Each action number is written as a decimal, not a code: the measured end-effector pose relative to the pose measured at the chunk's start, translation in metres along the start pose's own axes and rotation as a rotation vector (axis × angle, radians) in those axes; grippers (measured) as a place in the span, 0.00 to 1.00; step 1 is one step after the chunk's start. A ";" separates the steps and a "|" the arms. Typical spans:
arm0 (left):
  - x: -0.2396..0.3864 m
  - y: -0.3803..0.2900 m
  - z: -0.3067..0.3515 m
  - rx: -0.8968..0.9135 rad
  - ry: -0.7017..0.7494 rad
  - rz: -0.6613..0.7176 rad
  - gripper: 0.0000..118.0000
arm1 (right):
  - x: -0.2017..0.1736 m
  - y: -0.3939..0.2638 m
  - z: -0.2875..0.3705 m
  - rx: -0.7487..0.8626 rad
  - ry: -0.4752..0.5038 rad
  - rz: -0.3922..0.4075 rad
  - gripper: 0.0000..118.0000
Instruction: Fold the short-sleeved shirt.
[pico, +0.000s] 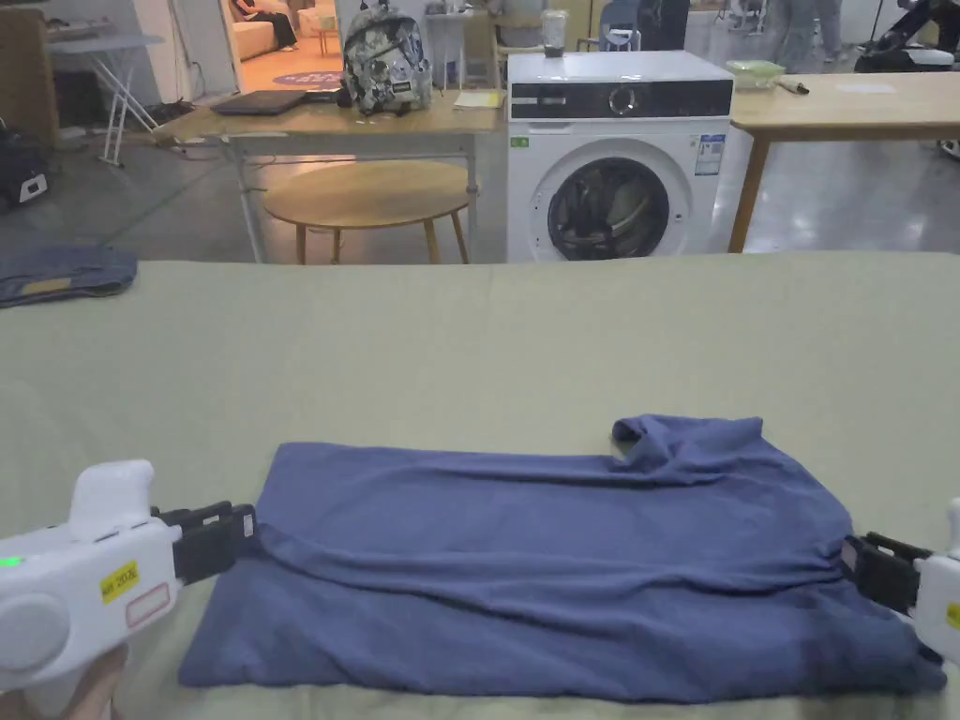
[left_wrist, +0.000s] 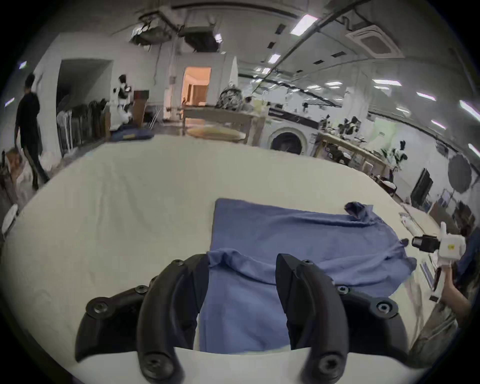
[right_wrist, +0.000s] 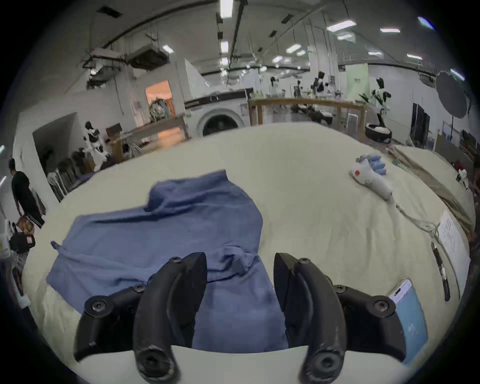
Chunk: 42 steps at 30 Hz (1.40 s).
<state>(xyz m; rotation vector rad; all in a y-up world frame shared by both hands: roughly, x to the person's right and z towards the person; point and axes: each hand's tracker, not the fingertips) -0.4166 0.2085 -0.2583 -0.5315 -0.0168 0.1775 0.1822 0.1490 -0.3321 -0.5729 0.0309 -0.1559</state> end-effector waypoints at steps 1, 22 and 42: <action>0.005 -0.005 0.013 0.035 -0.026 -0.003 0.44 | -0.001 -0.004 0.012 0.023 0.010 0.008 0.31; -0.031 -0.079 -0.044 -0.219 0.033 0.139 0.42 | -0.030 -0.059 0.086 0.004 0.078 0.075 0.00; -0.023 -0.083 -0.088 -0.368 0.099 0.079 0.00 | 0.015 -0.046 -0.017 -0.186 -0.101 -0.211 0.25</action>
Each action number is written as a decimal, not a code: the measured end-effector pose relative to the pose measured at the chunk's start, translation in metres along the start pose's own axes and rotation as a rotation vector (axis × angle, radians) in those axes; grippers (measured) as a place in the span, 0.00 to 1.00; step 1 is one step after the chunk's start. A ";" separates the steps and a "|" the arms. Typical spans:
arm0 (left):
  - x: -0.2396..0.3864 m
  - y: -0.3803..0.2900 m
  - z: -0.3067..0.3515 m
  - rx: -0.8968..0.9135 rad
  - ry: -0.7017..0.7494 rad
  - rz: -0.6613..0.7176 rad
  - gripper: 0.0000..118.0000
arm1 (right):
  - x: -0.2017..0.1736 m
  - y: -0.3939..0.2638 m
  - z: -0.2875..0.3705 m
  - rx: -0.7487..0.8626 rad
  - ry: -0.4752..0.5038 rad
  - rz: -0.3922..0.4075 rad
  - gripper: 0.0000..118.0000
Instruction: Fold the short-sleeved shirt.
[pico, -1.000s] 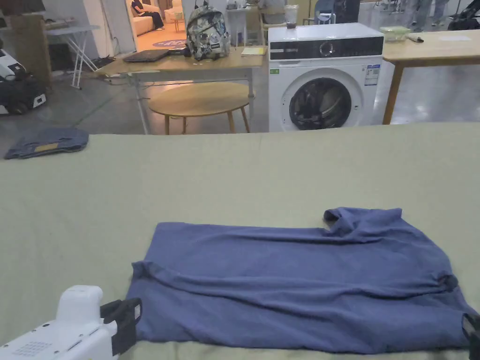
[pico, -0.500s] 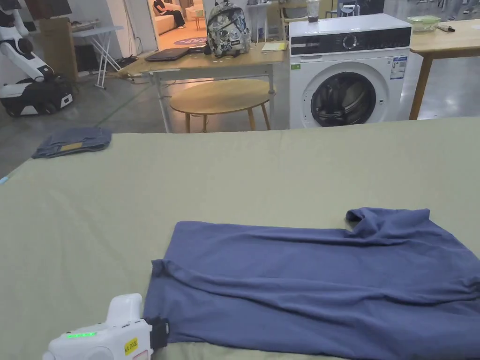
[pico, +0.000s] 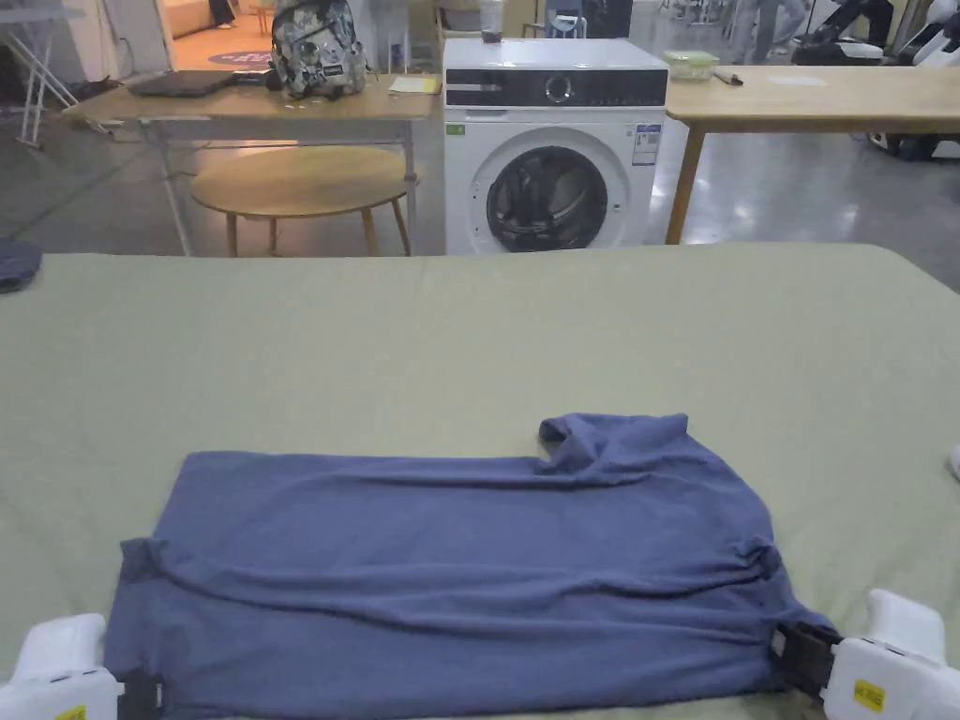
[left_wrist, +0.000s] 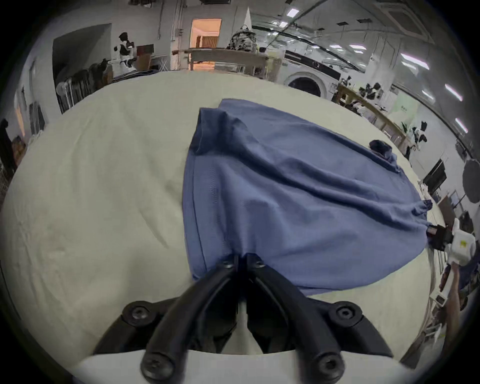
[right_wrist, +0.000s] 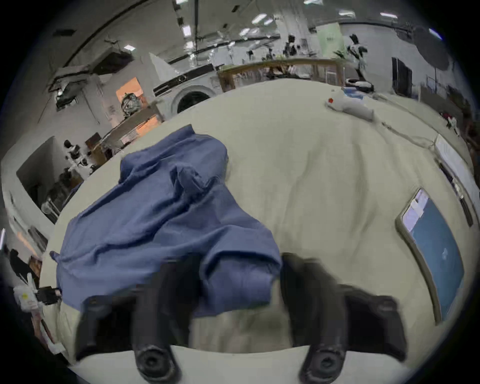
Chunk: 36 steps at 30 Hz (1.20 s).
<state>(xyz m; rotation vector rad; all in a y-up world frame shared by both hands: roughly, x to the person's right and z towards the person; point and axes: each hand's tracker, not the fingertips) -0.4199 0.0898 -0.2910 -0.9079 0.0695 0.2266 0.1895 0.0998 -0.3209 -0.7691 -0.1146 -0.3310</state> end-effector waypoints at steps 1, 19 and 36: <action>0.005 -0.002 0.002 -0.002 0.000 0.001 0.00 | 0.002 0.001 0.002 0.005 0.031 -0.018 0.17; -0.020 -0.072 0.155 0.177 -0.147 0.012 0.00 | 0.019 -0.038 0.141 0.047 0.014 -0.020 0.08; 0.007 -0.116 0.224 0.388 -0.026 -0.118 0.42 | 0.007 -0.076 0.207 0.222 -0.006 0.192 0.48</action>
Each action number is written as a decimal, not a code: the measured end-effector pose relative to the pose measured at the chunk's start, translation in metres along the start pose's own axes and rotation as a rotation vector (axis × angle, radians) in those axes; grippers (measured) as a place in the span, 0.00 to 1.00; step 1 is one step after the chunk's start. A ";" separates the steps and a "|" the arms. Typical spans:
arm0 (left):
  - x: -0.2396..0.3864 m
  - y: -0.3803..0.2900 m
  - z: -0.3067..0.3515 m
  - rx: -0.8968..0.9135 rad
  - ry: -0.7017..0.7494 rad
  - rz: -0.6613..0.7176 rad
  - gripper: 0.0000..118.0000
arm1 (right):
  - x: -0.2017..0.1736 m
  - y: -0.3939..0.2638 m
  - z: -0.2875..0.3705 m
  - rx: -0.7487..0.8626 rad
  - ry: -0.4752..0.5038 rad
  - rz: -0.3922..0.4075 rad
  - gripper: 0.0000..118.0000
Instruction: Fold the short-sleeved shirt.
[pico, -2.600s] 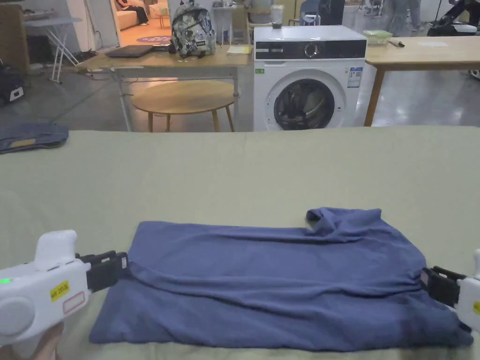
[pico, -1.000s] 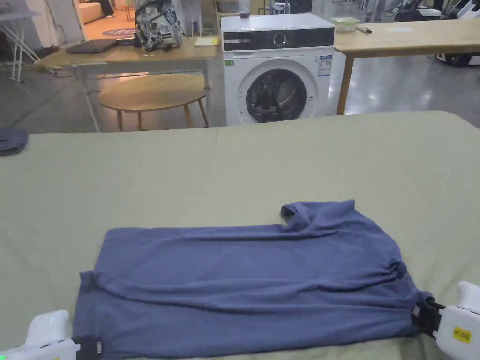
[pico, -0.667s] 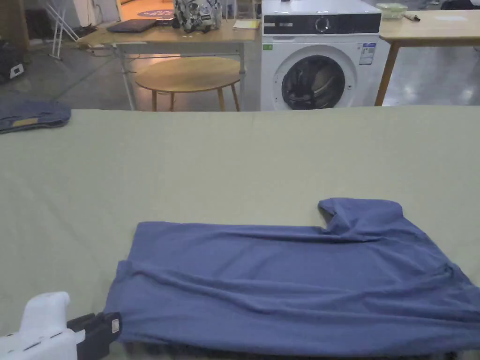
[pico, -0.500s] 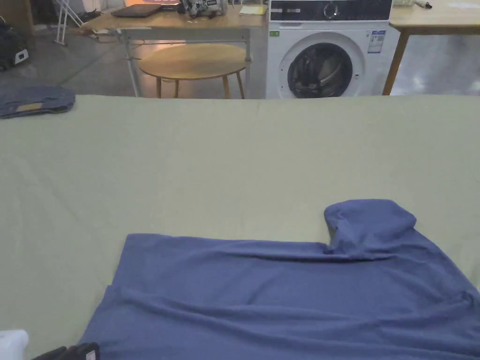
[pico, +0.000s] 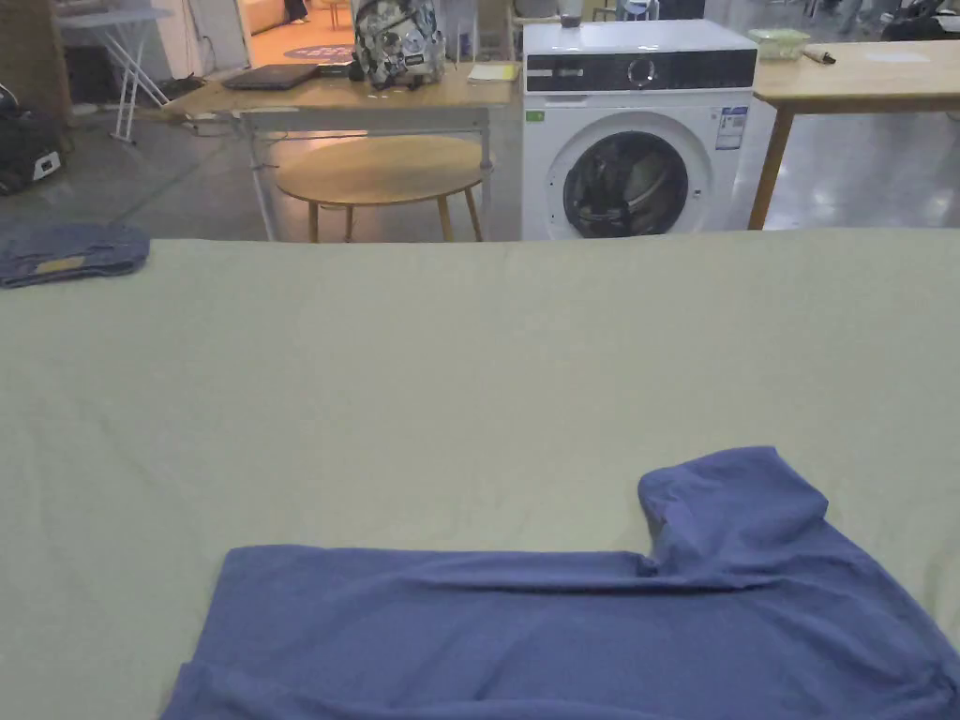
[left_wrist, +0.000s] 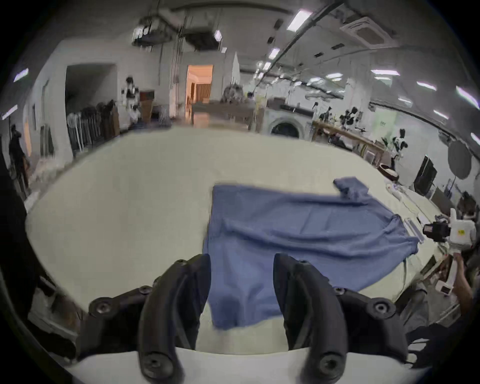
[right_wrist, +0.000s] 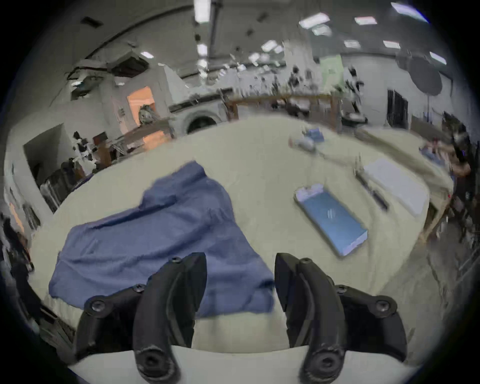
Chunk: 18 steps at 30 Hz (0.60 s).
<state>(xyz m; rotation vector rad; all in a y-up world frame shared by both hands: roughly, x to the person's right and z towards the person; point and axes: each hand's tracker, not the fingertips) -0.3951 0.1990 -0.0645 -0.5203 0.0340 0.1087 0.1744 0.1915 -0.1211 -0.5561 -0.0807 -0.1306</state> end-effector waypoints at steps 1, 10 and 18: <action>0.007 0.013 0.007 0.057 -0.009 -0.016 0.42 | -0.011 0.010 0.004 0.040 0.028 0.038 0.48; 0.050 0.056 -0.019 0.158 -0.120 -0.040 0.00 | -0.087 0.040 -0.034 0.138 0.184 0.192 0.00; 0.018 0.084 -0.089 -0.019 -0.062 -0.016 0.02 | -0.088 0.035 -0.049 0.093 0.256 0.146 0.00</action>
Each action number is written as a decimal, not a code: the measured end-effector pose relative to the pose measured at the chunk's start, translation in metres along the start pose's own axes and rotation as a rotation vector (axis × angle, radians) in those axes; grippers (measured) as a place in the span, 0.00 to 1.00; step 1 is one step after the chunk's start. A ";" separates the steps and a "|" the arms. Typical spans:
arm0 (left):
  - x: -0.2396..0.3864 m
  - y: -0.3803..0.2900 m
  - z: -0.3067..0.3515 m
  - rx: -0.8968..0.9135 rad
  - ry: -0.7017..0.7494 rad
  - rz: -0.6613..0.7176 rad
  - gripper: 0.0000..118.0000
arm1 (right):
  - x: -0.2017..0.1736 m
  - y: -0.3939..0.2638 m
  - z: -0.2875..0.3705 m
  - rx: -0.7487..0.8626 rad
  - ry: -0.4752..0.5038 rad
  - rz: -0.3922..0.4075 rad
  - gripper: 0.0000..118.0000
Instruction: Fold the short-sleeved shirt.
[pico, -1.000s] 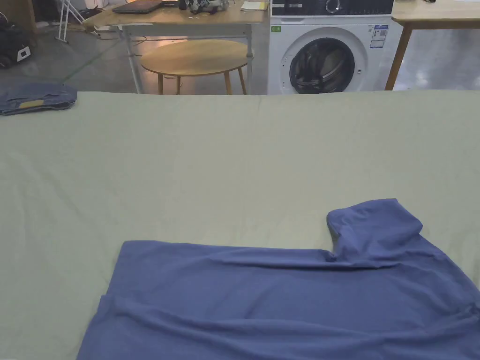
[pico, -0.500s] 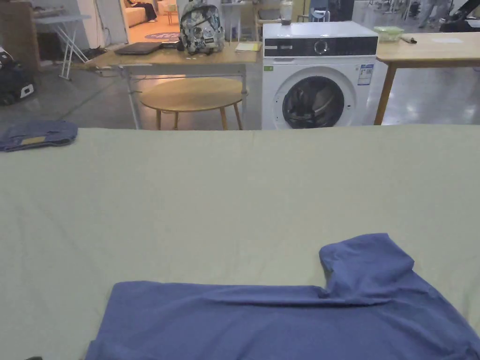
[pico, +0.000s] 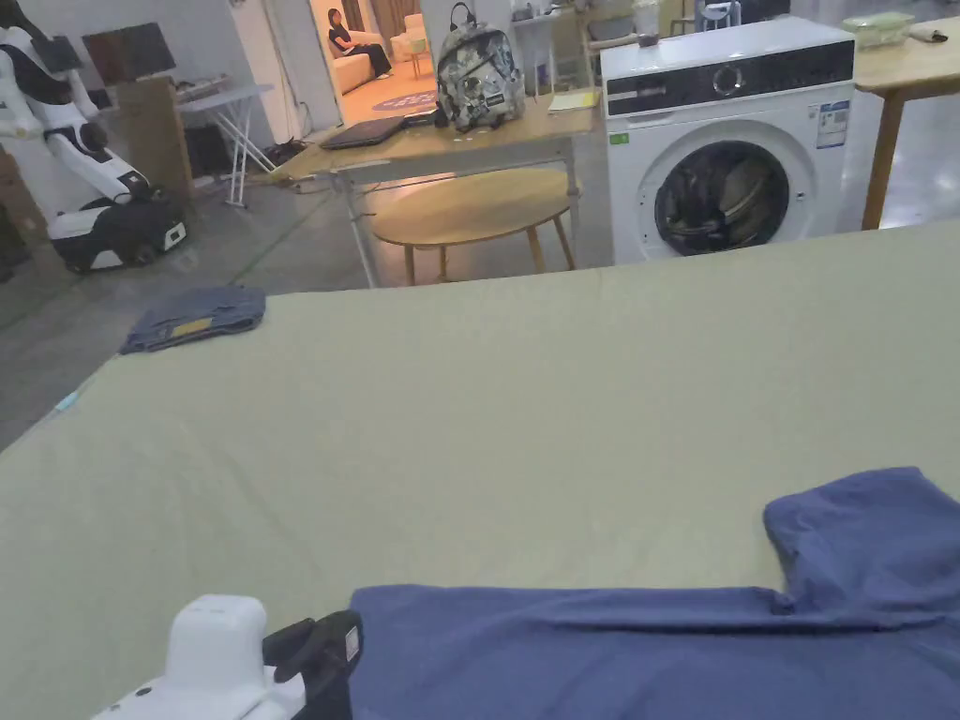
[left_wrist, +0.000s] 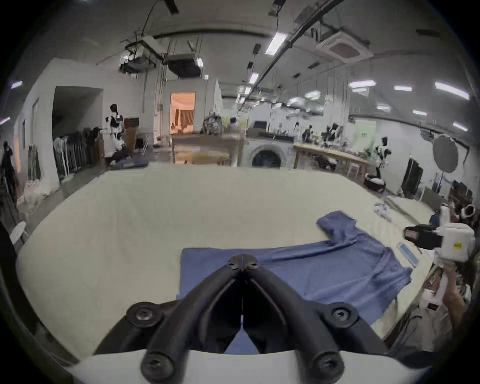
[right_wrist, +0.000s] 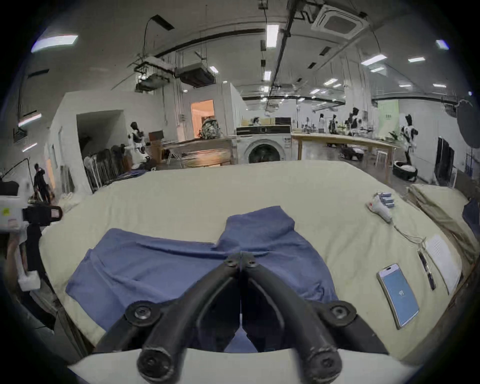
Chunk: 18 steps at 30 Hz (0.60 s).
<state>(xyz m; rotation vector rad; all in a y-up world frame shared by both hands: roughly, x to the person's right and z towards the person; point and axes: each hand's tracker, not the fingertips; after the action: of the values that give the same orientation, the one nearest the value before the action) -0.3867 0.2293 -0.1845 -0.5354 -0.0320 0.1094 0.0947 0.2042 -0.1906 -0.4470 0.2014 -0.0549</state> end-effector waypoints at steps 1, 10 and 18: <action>-0.011 0.006 -0.024 -0.048 0.015 0.023 0.21 | 0.003 -0.002 0.001 -0.004 0.010 -0.010 0.00; -0.096 0.000 -0.216 -0.417 0.085 0.126 0.35 | 0.042 -0.015 0.004 -0.102 -0.042 -0.005 0.00; -0.078 -0.001 -0.230 -0.479 0.071 0.070 0.00 | 0.079 0.035 -0.054 -0.186 -0.061 -0.049 0.00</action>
<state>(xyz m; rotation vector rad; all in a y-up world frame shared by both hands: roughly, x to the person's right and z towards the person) -0.4505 0.1032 -0.3824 -1.0185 0.0310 0.1523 0.1612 0.2052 -0.2676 -0.6385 0.1365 -0.0707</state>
